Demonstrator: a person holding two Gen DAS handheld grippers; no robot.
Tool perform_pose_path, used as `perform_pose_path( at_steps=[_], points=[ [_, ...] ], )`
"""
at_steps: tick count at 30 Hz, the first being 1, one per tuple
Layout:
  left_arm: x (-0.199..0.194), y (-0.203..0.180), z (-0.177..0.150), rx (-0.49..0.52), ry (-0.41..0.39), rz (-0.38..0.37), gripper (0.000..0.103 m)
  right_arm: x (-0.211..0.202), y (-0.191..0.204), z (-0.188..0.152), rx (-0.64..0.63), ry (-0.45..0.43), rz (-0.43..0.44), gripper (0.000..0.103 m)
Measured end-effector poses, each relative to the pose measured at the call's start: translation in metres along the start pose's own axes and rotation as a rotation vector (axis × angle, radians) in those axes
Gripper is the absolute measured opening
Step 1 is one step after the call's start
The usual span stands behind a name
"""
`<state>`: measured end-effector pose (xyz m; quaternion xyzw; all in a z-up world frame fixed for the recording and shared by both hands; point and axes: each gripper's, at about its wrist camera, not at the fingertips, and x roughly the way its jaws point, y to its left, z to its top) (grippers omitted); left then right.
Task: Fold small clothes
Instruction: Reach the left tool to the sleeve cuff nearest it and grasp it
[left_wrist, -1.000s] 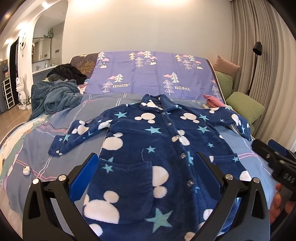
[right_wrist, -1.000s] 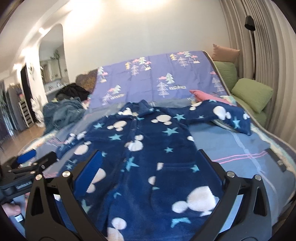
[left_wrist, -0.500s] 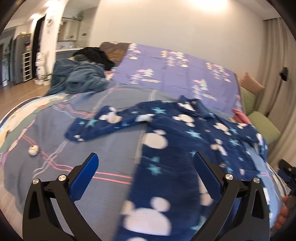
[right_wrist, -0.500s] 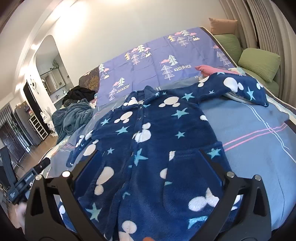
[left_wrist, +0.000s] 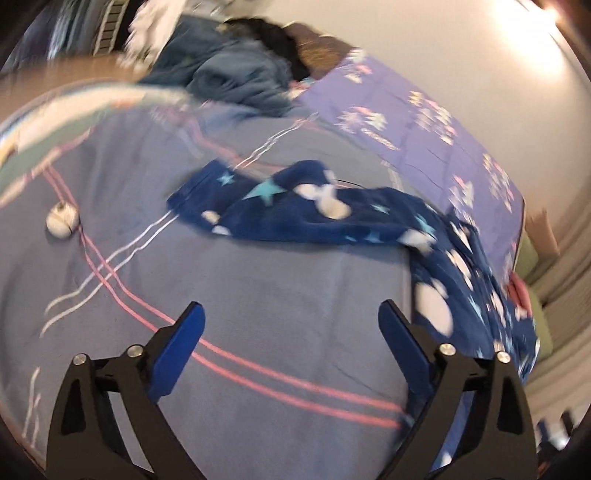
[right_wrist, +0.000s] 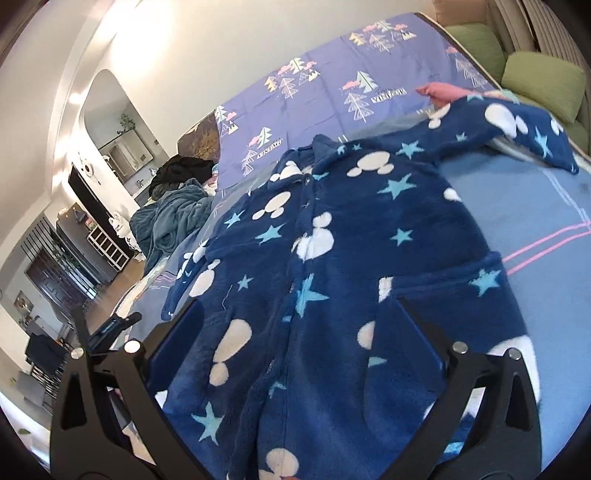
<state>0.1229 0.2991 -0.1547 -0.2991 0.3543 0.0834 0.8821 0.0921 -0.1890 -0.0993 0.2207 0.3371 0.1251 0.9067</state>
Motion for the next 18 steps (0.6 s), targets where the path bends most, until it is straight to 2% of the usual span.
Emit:
perform_pose_path(
  at_steps=[2, 4, 6, 9, 14, 18],
  points=[
    [0.014, 0.016, 0.007, -0.068, 0.033, -0.046, 0.092, 0.006, -0.006, -0.001, 0.034, 0.016, 0.015, 0.101],
    [0.034, 0.039, 0.016, -0.183, 0.079, -0.149, 0.088, 0.013, -0.011, -0.001, 0.064, 0.033, 0.03, 0.101],
    [0.046, 0.053, 0.021, -0.257, 0.086, -0.193, 0.085, 0.018, -0.012, -0.001, 0.073, 0.046, 0.038, 0.101],
    [0.056, 0.064, 0.031, -0.29, 0.065, -0.185, 0.083, 0.024, -0.008, -0.002, 0.04, 0.052, 0.03, 0.101],
    [0.086, 0.084, 0.052, -0.398, 0.064, -0.227, 0.079, 0.032, 0.0, -0.004, 0.005, 0.048, 0.051, 0.101],
    [0.111, 0.099, 0.067, -0.467, 0.062, -0.172, 0.075, 0.038, 0.001, -0.005, -0.012, 0.063, 0.041, 0.101]
  ],
)
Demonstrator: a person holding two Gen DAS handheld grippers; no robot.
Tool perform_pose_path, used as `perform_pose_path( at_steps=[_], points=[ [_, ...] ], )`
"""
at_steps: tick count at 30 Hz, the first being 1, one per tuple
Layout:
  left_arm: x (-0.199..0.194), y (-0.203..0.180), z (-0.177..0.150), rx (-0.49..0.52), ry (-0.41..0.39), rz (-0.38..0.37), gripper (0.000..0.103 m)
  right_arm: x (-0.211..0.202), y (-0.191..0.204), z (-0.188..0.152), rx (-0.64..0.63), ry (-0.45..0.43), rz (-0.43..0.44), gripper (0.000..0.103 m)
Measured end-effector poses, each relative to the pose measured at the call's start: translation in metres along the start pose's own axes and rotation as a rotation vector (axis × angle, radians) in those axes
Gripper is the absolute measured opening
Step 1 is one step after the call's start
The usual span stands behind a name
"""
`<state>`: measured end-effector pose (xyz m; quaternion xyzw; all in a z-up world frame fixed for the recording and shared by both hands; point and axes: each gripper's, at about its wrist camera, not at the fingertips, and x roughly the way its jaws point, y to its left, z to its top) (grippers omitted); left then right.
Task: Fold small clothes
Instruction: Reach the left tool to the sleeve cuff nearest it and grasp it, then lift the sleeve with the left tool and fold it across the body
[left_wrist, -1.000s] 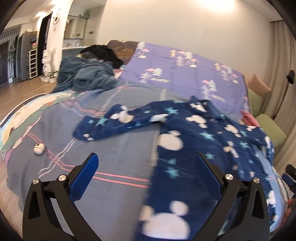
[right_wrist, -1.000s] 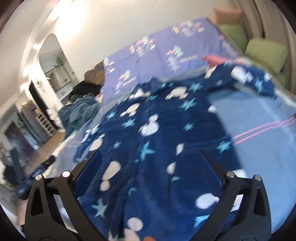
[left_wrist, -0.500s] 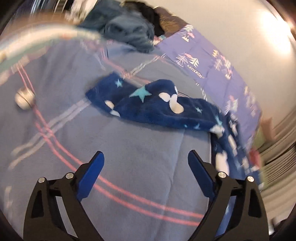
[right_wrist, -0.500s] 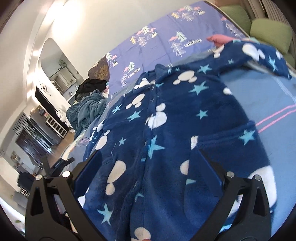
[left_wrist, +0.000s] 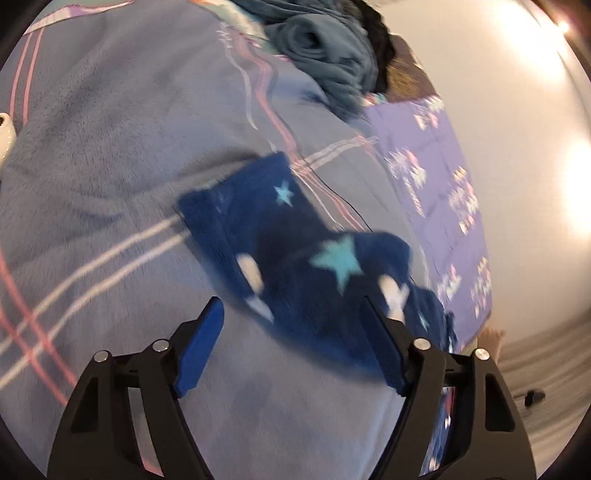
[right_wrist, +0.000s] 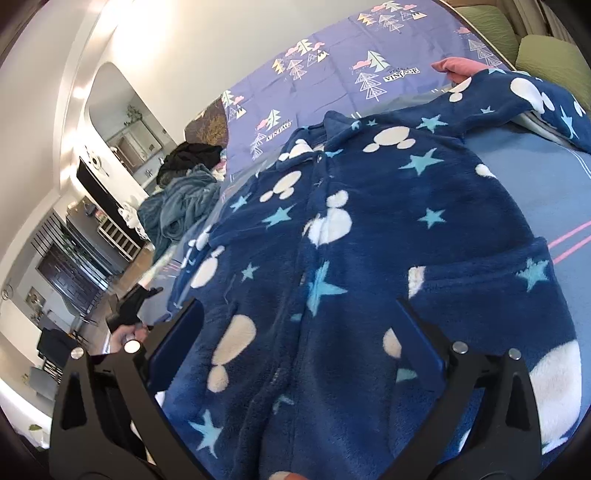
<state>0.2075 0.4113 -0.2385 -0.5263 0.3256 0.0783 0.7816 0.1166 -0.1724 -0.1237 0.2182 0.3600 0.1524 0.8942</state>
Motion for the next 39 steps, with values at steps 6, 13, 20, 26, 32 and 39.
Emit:
perform_pose_path(
  at_steps=[6, 13, 20, 26, 32, 39],
  points=[
    [0.024, 0.007, 0.015, -0.028, 0.004, 0.101, 0.069, 0.002, 0.001, 0.0, -0.025, -0.006, -0.012, 0.101],
    [0.038, 0.011, 0.03, -0.068, -0.013, 0.127, 0.063, 0.002, -0.001, -0.001, -0.009, -0.006, -0.008, 0.101],
    [0.045, 0.042, 0.035, -0.249, -0.008, 0.041, 0.009, -0.002, -0.001, -0.001, -0.006, -0.019, -0.012, 0.101],
    [0.027, 0.027, 0.035, -0.221, -0.054, -0.023, 0.007, -0.007, 0.001, -0.002, -0.011, -0.029, -0.01, 0.101],
    [0.001, -0.036, 0.039, -0.108, -0.097, -0.129, 0.007, -0.009, -0.002, -0.001, 0.005, -0.034, 0.001, 0.101],
    [-0.018, -0.135, 0.016, 0.04, -0.076, -0.316, 0.007, -0.007, -0.013, 0.021, 0.031, -0.009, -0.052, 0.101]
  ],
)
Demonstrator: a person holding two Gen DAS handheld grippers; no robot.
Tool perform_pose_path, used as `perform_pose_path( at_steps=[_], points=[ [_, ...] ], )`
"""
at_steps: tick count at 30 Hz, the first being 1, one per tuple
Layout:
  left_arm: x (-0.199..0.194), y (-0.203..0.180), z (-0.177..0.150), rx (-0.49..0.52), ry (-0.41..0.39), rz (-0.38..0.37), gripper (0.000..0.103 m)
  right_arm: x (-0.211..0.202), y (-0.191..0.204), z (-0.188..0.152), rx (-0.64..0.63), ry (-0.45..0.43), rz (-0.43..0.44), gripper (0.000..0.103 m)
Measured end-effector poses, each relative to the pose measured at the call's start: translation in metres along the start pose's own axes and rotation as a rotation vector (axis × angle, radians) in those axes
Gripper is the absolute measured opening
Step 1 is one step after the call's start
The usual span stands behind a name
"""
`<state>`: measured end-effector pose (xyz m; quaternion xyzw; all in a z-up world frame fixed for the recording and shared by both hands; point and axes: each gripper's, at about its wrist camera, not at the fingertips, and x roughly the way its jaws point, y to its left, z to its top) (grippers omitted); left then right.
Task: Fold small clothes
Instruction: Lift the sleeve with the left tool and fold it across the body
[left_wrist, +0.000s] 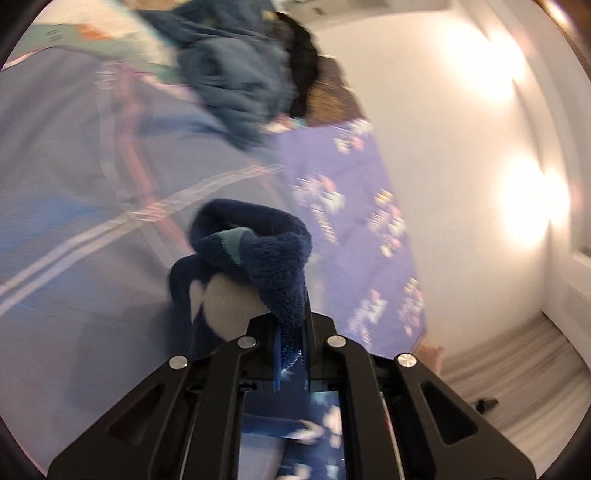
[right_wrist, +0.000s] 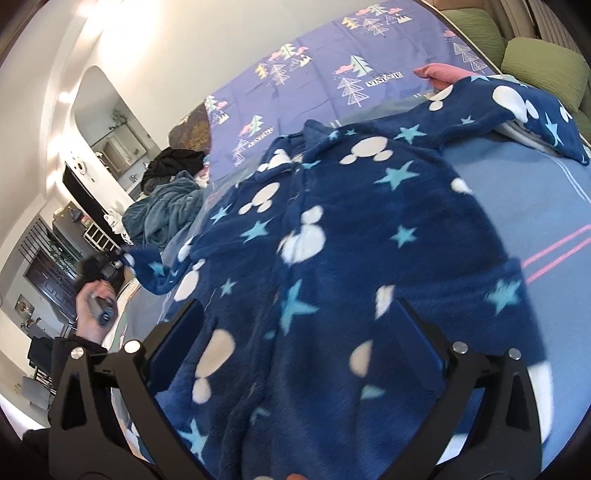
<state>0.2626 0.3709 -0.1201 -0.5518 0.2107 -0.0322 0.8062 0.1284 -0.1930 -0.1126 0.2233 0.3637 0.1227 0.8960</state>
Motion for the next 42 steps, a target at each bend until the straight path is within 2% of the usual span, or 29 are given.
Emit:
perform_pose_path(
  at_steps=[5, 9, 14, 16, 19, 24, 27, 29, 30, 31, 33, 34, 35, 38, 42],
  points=[
    [0.025, -0.079, -0.04, 0.076, 0.08, -0.155, 0.007, 0.002, -0.013, 0.05, 0.08, 0.041, 0.228, 0.101],
    [0.055, -0.129, -0.085, 0.105, 0.16, -0.23, 0.007, 0.01, -0.02, 0.1, 0.13, 0.08, 0.386, 0.101],
    [0.103, -0.177, -0.156, 0.154, 0.263, -0.255, 0.008, 0.044, -0.027, 0.163, 0.185, 0.103, 0.476, 0.101],
    [0.122, -0.185, -0.187, 0.127, 0.285, -0.278, 0.008, 0.078, -0.031, 0.189, 0.214, 0.154, 0.526, 0.101],
    [0.15, -0.188, -0.226, 0.122, 0.298, -0.287, 0.008, 0.124, -0.042, 0.206, 0.262, 0.223, 0.568, 0.101],
    [0.202, -0.169, -0.285, 0.15, 0.356, -0.261, 0.008, 0.189, -0.084, 0.194, 0.388, 0.293, 0.564, 0.101],
    [0.216, -0.154, -0.325, 0.304, 0.394, -0.213, 0.008, 0.206, -0.103, 0.179, 0.392, 0.319, 0.581, 0.101],
    [0.229, -0.141, -0.347, 0.34, 0.464, -0.177, 0.007, 0.212, -0.112, 0.175, 0.382, 0.342, 0.591, 0.101],
    [0.233, -0.142, -0.351, 0.347, 0.487, -0.173, 0.007, 0.212, -0.113, 0.176, 0.383, 0.349, 0.599, 0.101],
    [0.231, -0.151, -0.355, 0.401, 0.492, -0.197, 0.008, 0.211, -0.114, 0.179, 0.38, 0.349, 0.607, 0.101],
    [0.226, -0.166, -0.359, 0.519, 0.469, -0.209, 0.017, 0.208, -0.118, 0.187, 0.369, 0.33, 0.598, 0.101],
    [0.225, -0.169, -0.363, 0.561, 0.471, -0.219, 0.027, 0.21, -0.121, 0.189, 0.373, 0.329, 0.595, 0.101],
    [0.225, -0.171, -0.366, 0.58, 0.479, -0.222, 0.034, 0.212, -0.126, 0.189, 0.391, 0.332, 0.605, 0.101],
    [0.232, -0.174, -0.375, 0.626, 0.527, -0.232, 0.047, 0.212, -0.131, 0.19, 0.425, 0.34, 0.642, 0.101],
    [0.233, -0.174, -0.382, 0.65, 0.568, -0.24, 0.049, 0.211, -0.136, 0.19, 0.439, 0.343, 0.658, 0.1]
  ],
)
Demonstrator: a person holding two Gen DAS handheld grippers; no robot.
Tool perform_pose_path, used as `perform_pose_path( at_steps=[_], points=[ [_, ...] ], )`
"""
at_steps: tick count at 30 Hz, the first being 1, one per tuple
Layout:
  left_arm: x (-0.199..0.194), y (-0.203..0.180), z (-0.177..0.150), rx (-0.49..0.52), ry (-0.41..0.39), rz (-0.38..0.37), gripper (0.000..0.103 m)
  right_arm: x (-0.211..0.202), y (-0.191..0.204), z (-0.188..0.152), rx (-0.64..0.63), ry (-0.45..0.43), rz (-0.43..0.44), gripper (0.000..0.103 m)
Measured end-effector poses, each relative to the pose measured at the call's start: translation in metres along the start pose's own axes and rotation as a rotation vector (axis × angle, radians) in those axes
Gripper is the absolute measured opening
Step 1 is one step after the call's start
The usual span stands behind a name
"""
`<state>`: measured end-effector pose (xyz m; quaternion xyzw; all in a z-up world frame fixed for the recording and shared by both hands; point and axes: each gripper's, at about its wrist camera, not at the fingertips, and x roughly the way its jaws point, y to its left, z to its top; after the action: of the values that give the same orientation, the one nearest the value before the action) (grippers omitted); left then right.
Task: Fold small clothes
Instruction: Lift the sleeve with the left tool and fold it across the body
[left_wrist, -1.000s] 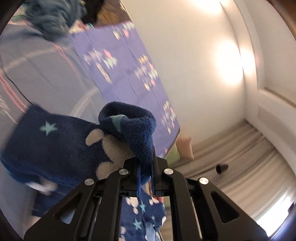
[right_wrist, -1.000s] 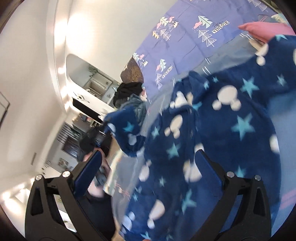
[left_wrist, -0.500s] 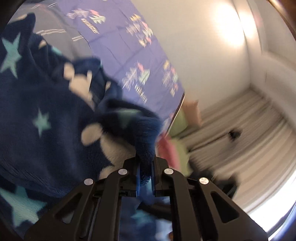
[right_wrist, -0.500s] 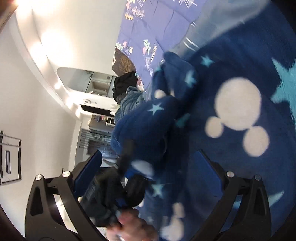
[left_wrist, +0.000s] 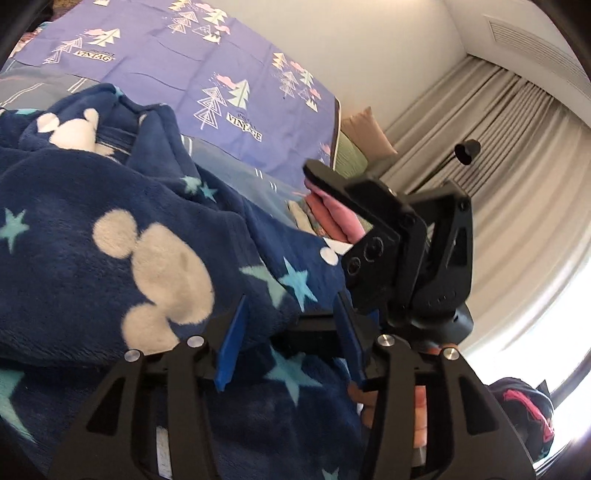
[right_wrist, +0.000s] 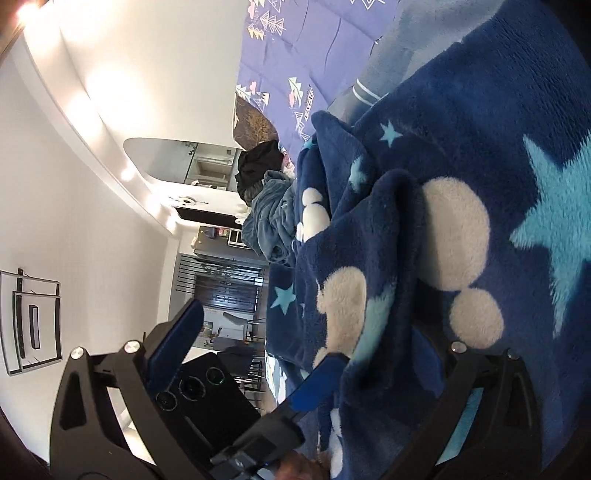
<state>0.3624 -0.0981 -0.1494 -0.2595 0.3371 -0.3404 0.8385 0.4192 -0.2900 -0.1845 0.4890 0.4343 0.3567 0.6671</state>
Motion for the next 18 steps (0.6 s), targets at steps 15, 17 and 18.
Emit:
perform_pose_path(
  at_steps=[15, 17, 18],
  points=[
    [-0.057, 0.043, 0.022, -0.19, -0.201, 0.014, 0.052, 0.005, -0.015, 0.006, -0.075, -0.054, -0.255, 0.011],
    [-0.08, 0.055, 0.033, -0.202, -0.273, 0.126, 0.052, 0.005, -0.014, 0.006, -0.091, -0.064, -0.279, 0.01],
    [-0.093, 0.059, 0.038, -0.201, -0.317, 0.177, 0.052, 0.003, -0.015, 0.007, -0.079, -0.076, -0.276, 0.01]
  ],
)
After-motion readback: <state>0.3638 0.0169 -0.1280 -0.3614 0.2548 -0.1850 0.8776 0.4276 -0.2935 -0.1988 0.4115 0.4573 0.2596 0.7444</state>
